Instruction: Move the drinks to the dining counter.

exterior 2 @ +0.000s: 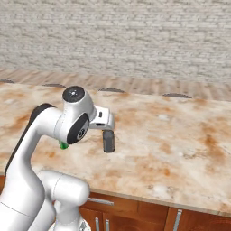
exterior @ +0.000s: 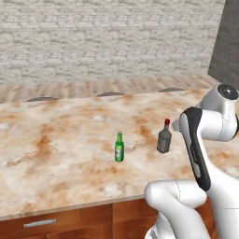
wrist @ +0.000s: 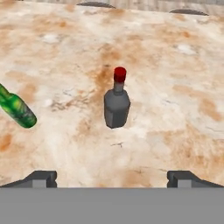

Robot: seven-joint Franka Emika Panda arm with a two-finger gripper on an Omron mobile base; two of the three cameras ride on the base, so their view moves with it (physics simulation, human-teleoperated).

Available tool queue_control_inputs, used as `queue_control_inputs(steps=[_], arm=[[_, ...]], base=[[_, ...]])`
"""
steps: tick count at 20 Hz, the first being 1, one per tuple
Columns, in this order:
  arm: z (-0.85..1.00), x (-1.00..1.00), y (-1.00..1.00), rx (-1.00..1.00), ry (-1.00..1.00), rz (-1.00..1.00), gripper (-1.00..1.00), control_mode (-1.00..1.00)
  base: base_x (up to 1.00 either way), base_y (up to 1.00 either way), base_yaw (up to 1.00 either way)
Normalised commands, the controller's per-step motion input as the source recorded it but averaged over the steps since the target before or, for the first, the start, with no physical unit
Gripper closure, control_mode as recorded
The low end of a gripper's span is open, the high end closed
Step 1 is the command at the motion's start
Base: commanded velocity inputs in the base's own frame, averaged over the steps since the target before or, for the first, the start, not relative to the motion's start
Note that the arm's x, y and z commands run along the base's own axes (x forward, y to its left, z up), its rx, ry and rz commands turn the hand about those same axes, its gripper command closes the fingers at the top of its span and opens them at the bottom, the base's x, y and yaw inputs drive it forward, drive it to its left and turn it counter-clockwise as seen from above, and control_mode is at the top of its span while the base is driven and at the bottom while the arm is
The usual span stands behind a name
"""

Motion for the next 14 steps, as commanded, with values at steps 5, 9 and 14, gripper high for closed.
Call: queue_control_inputs(steps=[5,9,14], arm=[[0.00,0.00,0.00,0.00,0.00,0.00,-1.00,1.00],[0.00,0.00,0.00,0.00,0.00,0.00,-1.00,1.00],[0.00,0.00,0.00,0.00,0.00,0.00,-1.00,1.00]], base=[[-0.49,-0.14,-0.22],[-0.91,-0.30,-0.53],[-0.10,-0.73,-0.54]])
